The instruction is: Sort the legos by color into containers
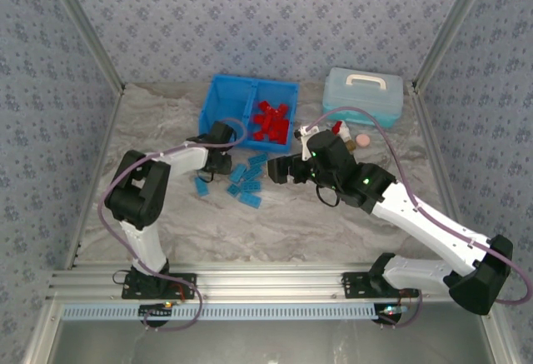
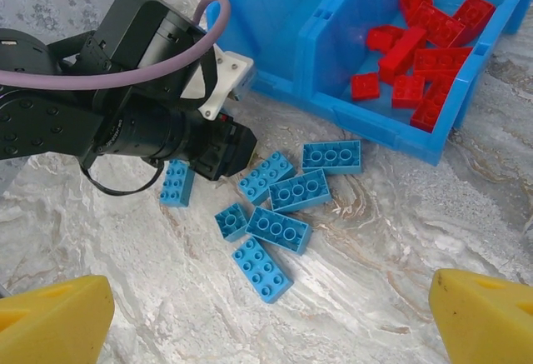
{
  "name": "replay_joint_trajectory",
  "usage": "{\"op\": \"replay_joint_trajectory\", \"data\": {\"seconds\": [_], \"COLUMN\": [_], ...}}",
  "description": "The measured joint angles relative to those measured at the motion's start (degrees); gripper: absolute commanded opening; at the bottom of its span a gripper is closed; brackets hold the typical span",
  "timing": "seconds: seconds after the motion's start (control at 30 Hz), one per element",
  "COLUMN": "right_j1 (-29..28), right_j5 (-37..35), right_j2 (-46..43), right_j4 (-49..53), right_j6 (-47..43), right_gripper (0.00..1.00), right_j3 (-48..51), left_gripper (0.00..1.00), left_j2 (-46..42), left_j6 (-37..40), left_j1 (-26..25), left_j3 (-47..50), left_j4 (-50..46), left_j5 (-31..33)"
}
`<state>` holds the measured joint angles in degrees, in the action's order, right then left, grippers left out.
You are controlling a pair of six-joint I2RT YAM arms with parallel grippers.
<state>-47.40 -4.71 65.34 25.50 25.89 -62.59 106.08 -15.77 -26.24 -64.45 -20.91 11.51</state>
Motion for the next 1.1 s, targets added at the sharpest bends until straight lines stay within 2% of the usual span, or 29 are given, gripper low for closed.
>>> {"op": "replay_joint_trajectory", "data": {"seconds": [0.2,0.43,0.63,0.8,0.97,1.1], "right_j1": [0.0,0.0,0.0,0.0,-0.2,-0.2], "right_j5": [-0.2,-0.9,-1.2,-1.6,-2.2,-3.0], "right_j2": [0.0,-0.2,-1.1,-1.7,-3.1,-4.5], "right_j4": [0.0,0.0,0.0,0.0,0.0,0.0], "right_j6": [0.0,0.2,0.2,0.6,0.9,0.9], "right_gripper": [1.00,1.00,1.00,1.00,1.00,1.00], "right_j3": [0.0,-0.2,-0.2,-0.2,0.0,0.1], "left_gripper": [0.37,0.37,0.36,0.35,0.34,0.33], "left_j2": [-5.4,-21.4,-24.2,-18.6,-6.1,5.9], "left_j6": [-1.7,-4.5,-4.5,-3.5,-2.2,-1.6], "left_j1": [0.0,-0.4,-6.1,-9.5,-9.6,-9.7], "left_j3": [2.3,1.4,-6.6,-17.1,-29.0,-40.7], "left_j4": [-2.3,-3.1,-1.4,-0.1,-0.9,-6.4], "left_j5": [-2.0,-6.1,-7.8,-7.7,-4.6,-0.7]}}
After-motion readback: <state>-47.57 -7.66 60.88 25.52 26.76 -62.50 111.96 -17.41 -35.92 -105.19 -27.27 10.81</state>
